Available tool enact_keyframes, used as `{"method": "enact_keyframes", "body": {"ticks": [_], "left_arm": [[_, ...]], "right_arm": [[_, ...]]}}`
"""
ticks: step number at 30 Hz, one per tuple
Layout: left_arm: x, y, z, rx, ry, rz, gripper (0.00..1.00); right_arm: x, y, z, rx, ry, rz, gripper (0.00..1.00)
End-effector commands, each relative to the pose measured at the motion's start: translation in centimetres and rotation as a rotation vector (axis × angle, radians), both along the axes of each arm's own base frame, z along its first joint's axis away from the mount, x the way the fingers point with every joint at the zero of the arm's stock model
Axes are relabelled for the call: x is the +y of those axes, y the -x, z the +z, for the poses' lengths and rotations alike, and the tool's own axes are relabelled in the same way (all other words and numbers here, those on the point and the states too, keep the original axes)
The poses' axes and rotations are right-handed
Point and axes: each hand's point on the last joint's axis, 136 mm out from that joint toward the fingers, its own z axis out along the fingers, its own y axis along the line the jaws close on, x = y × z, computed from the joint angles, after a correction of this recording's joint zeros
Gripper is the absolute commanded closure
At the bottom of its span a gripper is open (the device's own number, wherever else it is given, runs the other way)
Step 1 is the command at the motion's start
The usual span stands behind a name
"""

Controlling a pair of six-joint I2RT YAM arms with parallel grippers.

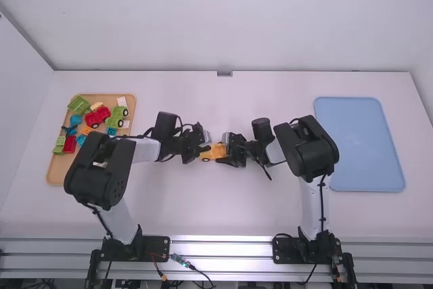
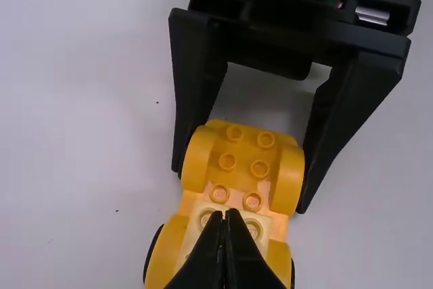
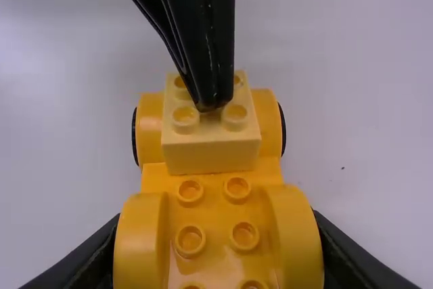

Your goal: Assemble lego blocks to make yellow taxi

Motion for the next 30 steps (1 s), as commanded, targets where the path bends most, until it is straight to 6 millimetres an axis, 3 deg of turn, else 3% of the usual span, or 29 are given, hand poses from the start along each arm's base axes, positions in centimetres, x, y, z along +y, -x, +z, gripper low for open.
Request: {"method": "enact_keyframes", "body": {"ticks": [1,5,7,10,13,17,19,23,24,25,27,29,30], "left_arm": [[4.3,3.1,-7.7,0.188,-0.262,0.154,0.98],[3.1,2.9,-6.7,0.182,-0.183,0.121,0.98],[1.8,2.1,-4.8,0.139,-0.116,0.059,0.98],[1.4,0.4,-2.5,0.088,-0.082,0.056,0.98],[1.3,-2.8,2.8,-0.018,-0.055,0.075,0.98],[1.8,-4.9,9.5,-0.124,-0.019,0.084,0.98],[2.8,-5.8,12.7,-0.147,-0.016,0.140,0.98],[6.2,-7.5,16.3,-0.109,-0.050,0.354,0.98],[6.4,-7.6,16.4,-0.106,-0.053,0.365,0.95],[7.8,-8.0,16.7,-0.084,-0.077,0.446,0.74],[9.6,-8.3,16.5,-0.046,-0.115,0.535,0.74],[11.1,-8.3,15.9,-0.002,-0.145,0.617,0.55],[11.8,-8.3,15.5,0.018,-0.161,0.660,0.50]], "right_arm": [[0.5,0.2,0.2,-0.016,-0.015,0.027,0.54],[0.5,0.2,0.2,-0.015,-0.014,0.027,0.54],[0.5,0.2,0.1,-0.014,-0.014,0.027,0.54],[0.5,0.2,0.1,-0.012,-0.012,0.026,0.54],[0.4,0.2,0.1,-0.009,-0.012,0.025,0.54],[0.0,-0.2,0.1,-0.014,-0.013,0.011,0.54],[-0.2,-0.4,0.1,-0.012,-0.013,0.005,0.54],[-0.4,-0.4,-0.1,-0.001,-0.006,0.001,0.53],[-0.4,-0.4,-0.1,0.000,-0.006,0.001,0.53],[-0.4,-0.3,-0.1,0.003,-0.006,0.001,0.52],[-0.5,-0.3,-0.1,0.006,-0.005,0.001,0.52],[-0.5,-0.2,-0.1,0.005,-0.005,0.001,0.51],[-0.5,-0.3,-0.1,0.004,-0.005,0.001,0.51]]}}
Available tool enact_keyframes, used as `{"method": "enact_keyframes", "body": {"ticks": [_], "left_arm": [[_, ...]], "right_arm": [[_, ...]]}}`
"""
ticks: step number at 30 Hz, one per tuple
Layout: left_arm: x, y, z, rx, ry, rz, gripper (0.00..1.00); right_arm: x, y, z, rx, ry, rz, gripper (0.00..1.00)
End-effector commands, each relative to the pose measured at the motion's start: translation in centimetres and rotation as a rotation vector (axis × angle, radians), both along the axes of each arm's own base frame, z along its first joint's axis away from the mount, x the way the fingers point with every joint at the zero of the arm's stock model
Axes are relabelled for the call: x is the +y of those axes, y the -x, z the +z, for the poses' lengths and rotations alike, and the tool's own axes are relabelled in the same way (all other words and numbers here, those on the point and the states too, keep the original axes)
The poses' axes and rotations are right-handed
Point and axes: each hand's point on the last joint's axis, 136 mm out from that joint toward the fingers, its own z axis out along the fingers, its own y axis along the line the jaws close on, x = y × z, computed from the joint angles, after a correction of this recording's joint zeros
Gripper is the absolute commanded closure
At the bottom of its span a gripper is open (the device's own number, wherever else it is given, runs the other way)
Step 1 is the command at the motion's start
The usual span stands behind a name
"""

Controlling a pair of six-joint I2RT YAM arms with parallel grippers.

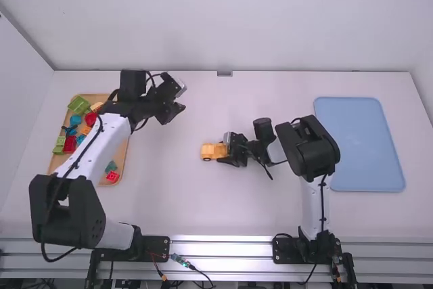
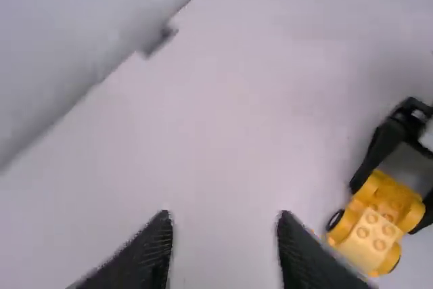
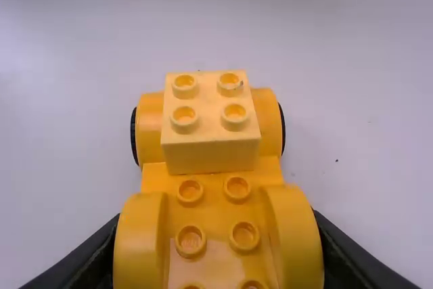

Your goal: Assemble lego blocks to make yellow taxi

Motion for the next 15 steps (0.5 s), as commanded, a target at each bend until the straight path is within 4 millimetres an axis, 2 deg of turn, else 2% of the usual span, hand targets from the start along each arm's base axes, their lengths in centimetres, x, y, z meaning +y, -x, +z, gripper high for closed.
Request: {"method": "enact_keyframes", "body": {"ticks": [1,2,3,4,5,6,8,10,14,15], "left_arm": [[3.0,-0.5,-1.4,0.071,-0.034,0.195,0.52],[3.8,-0.5,-1.9,0.086,-0.042,0.239,0.51],[4.3,-0.5,-2.2,0.095,-0.047,0.270,0.43],[4.8,-0.5,-2.5,0.104,-0.048,0.305,0.23],[5.1,-0.5,-2.6,0.107,-0.046,0.320,0.10],[5.8,-0.5,-3.0,0.119,-0.048,0.359,0.01],[7.5,-0.4,-3.5,0.134,-0.065,0.437,0.01],[8.9,-0.5,-3.6,0.133,-0.074,0.500,0.01],[11.8,-1.0,-3.2,0.107,-0.071,0.579,0.01],[12.8,-1.2,-2.9,0.094,-0.058,0.599,0.01]], "right_arm": [[0.1,-0.1,-0.1,0.001,-0.002,0.005,0.51],[0.1,-0.1,-0.1,0.003,-0.003,0.005,0.51],[0.1,-0.1,-0.1,0.005,-0.002,0.004,0.51],[0.1,-0.1,-0.2,0.004,0.001,0.001,0.48],[0.0,-0.1,-0.2,0.004,0.003,0.000,0.47],[0.0,-0.1,-0.2,0.004,0.003,-0.001,0.45],[0.0,-0.2,-0.2,0.006,0.004,-0.001,0.42],[0.0,-0.1,-0.2,0.005,0.004,0.002,0.31],[0.0,-0.1,-0.2,0.002,0.004,0.004,0.21],[0.0,-0.1,-0.2,0.006,0.002,0.003,0.14]]}}
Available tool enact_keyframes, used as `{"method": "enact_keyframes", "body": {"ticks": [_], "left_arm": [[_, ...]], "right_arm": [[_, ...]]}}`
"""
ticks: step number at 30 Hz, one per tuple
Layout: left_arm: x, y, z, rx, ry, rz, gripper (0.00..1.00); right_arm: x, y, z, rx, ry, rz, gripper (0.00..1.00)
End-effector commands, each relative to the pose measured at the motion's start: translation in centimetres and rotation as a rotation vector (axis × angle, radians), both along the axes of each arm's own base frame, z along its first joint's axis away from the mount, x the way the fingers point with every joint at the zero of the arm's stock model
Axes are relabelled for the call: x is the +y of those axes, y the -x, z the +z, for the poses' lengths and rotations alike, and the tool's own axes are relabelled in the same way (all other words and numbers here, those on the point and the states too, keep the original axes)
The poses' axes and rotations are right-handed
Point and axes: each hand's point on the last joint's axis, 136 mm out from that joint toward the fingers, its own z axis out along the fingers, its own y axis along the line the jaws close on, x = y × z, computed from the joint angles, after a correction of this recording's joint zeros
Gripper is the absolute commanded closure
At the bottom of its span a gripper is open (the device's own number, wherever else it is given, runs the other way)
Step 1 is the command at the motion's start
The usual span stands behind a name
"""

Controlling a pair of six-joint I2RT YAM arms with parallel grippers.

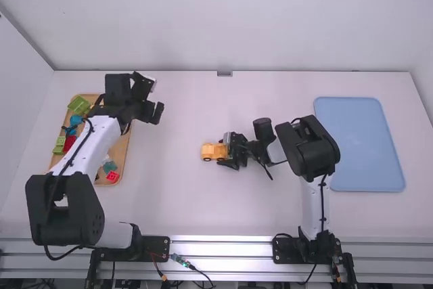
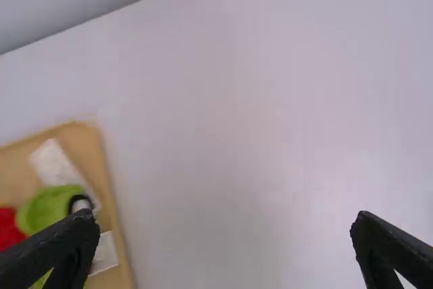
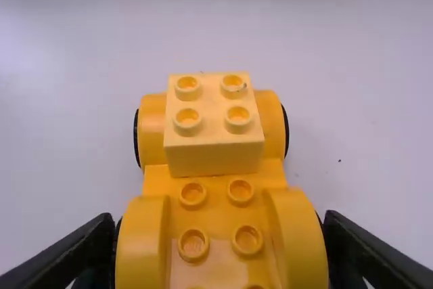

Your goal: Assemble lego blocks to make yellow taxi

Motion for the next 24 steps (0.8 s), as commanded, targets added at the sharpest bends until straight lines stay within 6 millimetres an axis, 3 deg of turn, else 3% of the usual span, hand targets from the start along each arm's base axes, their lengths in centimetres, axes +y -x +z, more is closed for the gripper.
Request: {"method": "enact_keyframes", "body": {"ticks": [1,8,14,18,20,24], "left_arm": [[3.1,0.0,0.1,-0.007,0.019,0.105,0.01],[8.5,0.0,2.5,-0.023,0.100,0.198,0.01],[11.5,-1.0,4.6,0.038,0.091,0.237,0.01],[13.7,-2.2,4.2,0.115,0.024,0.288,0.01],[15.9,-3.0,3.1,0.199,-0.019,0.346,0.01],[16.6,-4.3,1.6,0.266,-0.013,0.338,0.01]], "right_arm": [[0.0,-0.3,-0.2,0.007,0.002,-0.007,0.01],[-0.9,-0.8,1.2,0.009,-0.017,-0.038,0.01],[-3.5,-2.6,5.1,-0.018,-0.041,-0.149,0.01],[-5.2,-4.2,6.9,0.003,-0.038,-0.265,0.01],[-6.6,-5.6,7.7,0.038,-0.036,-0.364,0.01],[-7.7,-6.4,8.0,0.037,-0.037,-0.405,0.02]]}}
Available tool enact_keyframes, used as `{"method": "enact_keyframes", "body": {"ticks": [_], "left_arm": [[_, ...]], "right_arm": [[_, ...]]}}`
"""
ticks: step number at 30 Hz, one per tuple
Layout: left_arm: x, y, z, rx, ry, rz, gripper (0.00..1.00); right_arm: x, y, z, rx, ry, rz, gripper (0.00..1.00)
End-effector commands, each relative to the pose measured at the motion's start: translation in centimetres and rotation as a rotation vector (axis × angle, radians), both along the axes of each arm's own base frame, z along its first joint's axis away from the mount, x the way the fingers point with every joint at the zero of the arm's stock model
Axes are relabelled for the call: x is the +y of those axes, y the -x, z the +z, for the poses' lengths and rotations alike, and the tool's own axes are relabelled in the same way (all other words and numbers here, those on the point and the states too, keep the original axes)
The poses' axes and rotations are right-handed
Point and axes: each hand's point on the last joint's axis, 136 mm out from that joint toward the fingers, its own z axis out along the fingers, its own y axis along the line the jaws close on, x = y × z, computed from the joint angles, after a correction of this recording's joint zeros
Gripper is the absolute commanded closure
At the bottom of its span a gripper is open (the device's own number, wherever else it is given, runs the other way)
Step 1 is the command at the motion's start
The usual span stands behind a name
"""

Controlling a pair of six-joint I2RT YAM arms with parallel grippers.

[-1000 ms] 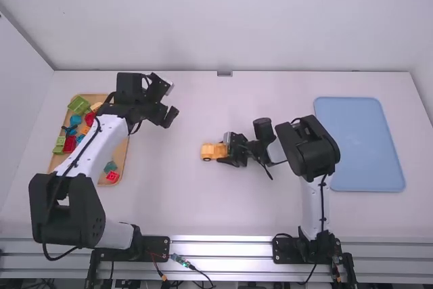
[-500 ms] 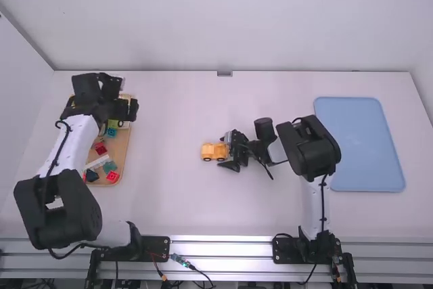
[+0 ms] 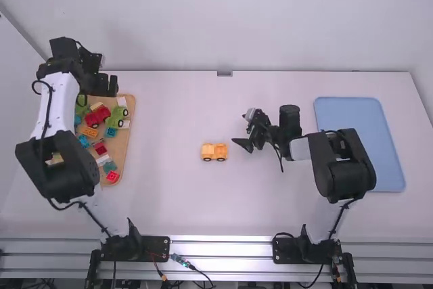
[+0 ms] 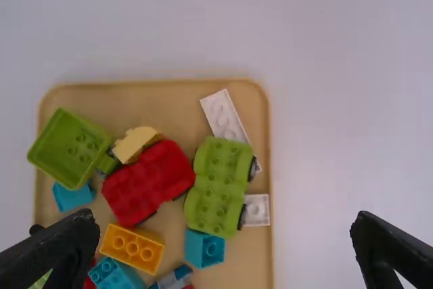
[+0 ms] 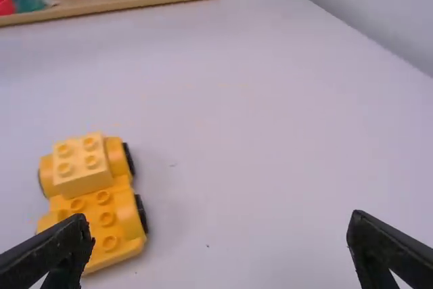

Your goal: Assemble lego blocks to make yellow taxi

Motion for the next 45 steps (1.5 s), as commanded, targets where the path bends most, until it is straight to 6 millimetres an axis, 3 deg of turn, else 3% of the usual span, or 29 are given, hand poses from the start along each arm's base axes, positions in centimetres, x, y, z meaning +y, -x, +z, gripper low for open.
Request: {"method": "enact_keyframes", "body": {"ticks": [1,5,7,9,19,25,30,33,37,45], "left_arm": [[1.9,-1.2,-1.5,0.052,-0.025,0.016,0.01],[4.4,-2.5,-4.7,0.160,-0.030,0.003,0.01],[4.7,-2.5,-5.2,0.184,-0.024,-0.004,0.01],[6.8,-2.3,-6.6,0.226,-0.012,0.067,0.01],[10.4,-1.3,-9.6,0.242,0.075,0.100,0.01],[9.4,-1.8,-12.3,0.241,0.106,0.084,0.01],[9.5,-2.1,-14.1,0.269,0.019,0.014,0.01],[9.6,-2.2,-14.1,0.270,-0.008,0.000,0.08],[9.1,-3.2,-13.6,0.225,0.018,-0.040,0.28],[9.3,-3.2,-13.9,0.228,-0.010,-0.087,0.30]], "right_arm": [[-1.2,-0.5,-0.1,0.049,-0.007,-0.066,0.01],[-2.9,-1.3,-0.1,0.112,-0.036,-0.139,0.01],[-3.3,-1.5,-0.2,0.123,-0.042,-0.154,0.01],[-4.2,-1.8,-0.1,0.136,-0.050,-0.182,0.01],[-5.2,-2.3,-0.1,0.132,-0.052,-0.209,0.01],[-4.4,-2.0,-0.1,0.130,-0.050,-0.188,0.01],[-4.0,-2.0,-0.2,0.128,-0.039,-0.190,0.01],[-4.3,-2.4,-0.5,0.123,-0.017,-0.221,0.01],[-4.4,-2.6,-0.6,0.121,-0.009,-0.233,0.01],[-4.5,-2.8,-0.4,0.113,-0.011,-0.235,0.01]]}}
